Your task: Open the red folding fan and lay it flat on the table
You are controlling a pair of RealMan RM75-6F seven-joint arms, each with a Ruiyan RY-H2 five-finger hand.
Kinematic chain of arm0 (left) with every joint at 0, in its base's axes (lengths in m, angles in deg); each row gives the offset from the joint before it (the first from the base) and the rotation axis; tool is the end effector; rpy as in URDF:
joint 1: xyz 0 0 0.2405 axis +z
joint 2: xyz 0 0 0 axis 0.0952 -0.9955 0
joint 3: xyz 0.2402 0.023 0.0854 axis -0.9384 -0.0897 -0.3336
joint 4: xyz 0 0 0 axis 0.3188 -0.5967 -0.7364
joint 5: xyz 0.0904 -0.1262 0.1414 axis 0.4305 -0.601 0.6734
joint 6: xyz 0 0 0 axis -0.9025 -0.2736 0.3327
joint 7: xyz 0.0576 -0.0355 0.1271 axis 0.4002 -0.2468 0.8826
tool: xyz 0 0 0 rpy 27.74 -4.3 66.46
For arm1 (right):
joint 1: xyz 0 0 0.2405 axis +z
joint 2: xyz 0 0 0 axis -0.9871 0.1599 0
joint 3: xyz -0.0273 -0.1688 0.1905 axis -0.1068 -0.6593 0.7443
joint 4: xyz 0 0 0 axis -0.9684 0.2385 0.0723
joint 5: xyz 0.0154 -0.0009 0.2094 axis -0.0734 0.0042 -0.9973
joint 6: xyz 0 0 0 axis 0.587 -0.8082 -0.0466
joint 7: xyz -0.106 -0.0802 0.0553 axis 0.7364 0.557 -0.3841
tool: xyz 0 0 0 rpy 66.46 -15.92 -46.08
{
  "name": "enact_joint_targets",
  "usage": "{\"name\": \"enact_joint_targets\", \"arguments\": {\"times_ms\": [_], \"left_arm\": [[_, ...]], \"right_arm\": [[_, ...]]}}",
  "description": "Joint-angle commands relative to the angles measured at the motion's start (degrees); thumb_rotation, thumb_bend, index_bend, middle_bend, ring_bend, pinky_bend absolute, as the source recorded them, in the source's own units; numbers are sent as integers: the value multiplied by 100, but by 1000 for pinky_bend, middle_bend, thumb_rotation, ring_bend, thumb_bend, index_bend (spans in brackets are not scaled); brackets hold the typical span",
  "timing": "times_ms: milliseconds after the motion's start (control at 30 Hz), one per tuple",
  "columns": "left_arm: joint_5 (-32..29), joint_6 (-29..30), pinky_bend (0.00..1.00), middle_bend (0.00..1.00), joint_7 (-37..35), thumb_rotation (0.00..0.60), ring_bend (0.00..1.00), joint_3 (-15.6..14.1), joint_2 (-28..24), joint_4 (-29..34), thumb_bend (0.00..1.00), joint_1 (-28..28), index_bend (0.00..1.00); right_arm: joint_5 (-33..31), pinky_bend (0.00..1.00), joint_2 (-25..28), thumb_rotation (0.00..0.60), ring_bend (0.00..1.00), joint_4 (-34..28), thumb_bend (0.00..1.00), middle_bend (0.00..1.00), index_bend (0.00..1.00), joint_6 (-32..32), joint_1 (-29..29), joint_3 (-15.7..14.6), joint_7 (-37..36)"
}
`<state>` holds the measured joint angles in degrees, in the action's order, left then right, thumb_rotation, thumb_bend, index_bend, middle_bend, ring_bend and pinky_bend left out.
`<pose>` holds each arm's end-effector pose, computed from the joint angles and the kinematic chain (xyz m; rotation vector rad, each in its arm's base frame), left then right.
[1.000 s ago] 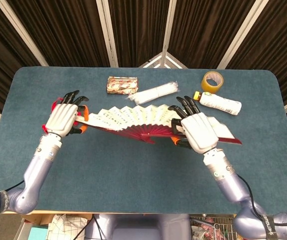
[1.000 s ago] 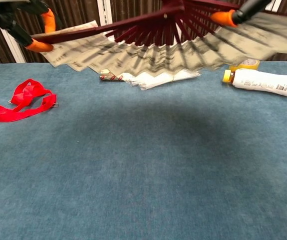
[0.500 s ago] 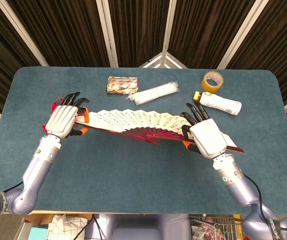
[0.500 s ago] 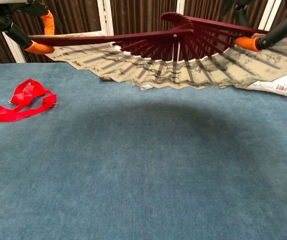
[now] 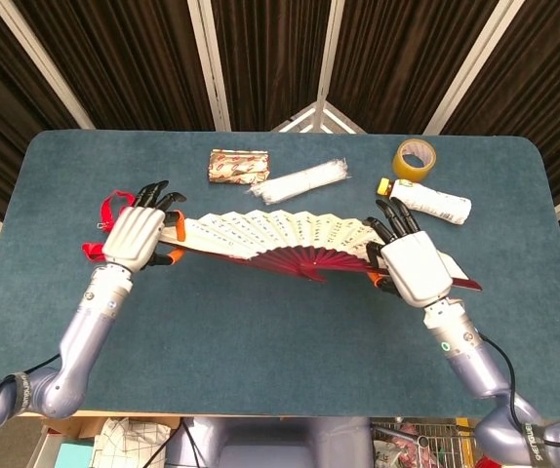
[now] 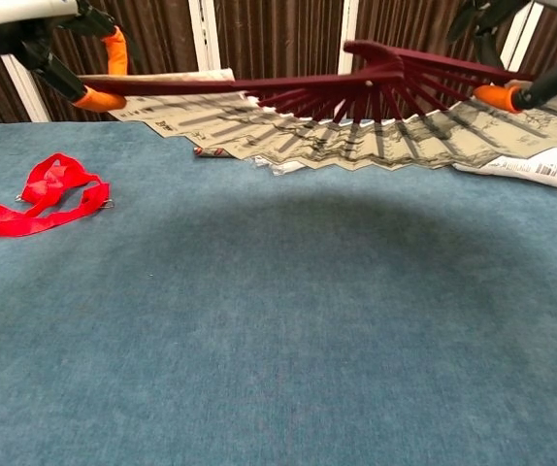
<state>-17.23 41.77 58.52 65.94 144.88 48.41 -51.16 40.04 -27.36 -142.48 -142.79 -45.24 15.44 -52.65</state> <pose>-0.1093 0.3548 0.0770 -1.6403 -0.9752 -1.0663 -0.1436 -0.3167 0.1091 1.7431 -0.5895 1.1425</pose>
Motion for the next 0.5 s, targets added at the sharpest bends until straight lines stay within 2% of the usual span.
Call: {"name": "enact_joint_targets", "arguments": {"times_ms": [33, 200, 500], "left_arm": [[91, 79, 38, 195, 94, 600, 0, -89, 211, -134, 483, -11, 723], [332, 154, 38, 194, 105, 600, 0, -277, 529, -339, 483, 57, 723], [461, 42, 38, 178, 106, 600, 0, -545, 520, -199, 473, 243, 705]], "right_arm": [[224, 0, -205, 600, 77, 458, 442, 279, 816, -78, -103, -139, -193], [434, 0, -442, 600, 77, 946, 442, 279, 816, -151, -232, -301, -352], [544, 0, -411, 600, 77, 997, 442, 279, 816, 39, -402, -558, -379]]}}
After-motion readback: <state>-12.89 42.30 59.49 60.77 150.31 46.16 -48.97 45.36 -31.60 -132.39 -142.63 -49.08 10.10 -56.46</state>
